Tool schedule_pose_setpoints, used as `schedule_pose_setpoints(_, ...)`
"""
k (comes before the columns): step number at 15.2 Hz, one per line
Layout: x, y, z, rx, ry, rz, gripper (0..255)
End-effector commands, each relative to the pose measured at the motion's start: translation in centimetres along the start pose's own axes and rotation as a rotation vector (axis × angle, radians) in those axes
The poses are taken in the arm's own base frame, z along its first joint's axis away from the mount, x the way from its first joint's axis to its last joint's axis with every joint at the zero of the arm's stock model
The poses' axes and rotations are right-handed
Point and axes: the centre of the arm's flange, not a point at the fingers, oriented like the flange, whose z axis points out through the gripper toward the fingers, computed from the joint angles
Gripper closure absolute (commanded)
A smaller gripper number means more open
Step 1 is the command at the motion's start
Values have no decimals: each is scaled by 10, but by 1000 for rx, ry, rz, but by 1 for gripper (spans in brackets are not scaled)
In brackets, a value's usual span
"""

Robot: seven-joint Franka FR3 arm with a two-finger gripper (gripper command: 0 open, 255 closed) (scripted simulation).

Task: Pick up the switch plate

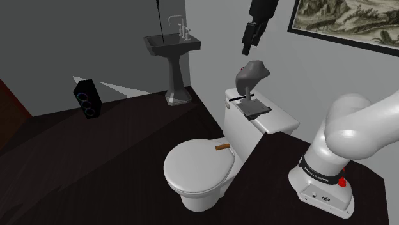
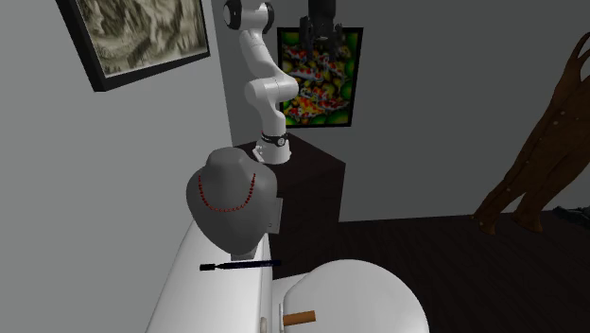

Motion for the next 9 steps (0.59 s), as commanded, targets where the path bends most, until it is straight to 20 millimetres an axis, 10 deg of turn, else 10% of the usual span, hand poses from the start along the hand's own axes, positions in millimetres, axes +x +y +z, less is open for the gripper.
schedule_pose_setpoints(1,0,0,0,0,0,0,0)
schedule_pose_setpoints(9,52,-43,108,-248,-153,81,0)
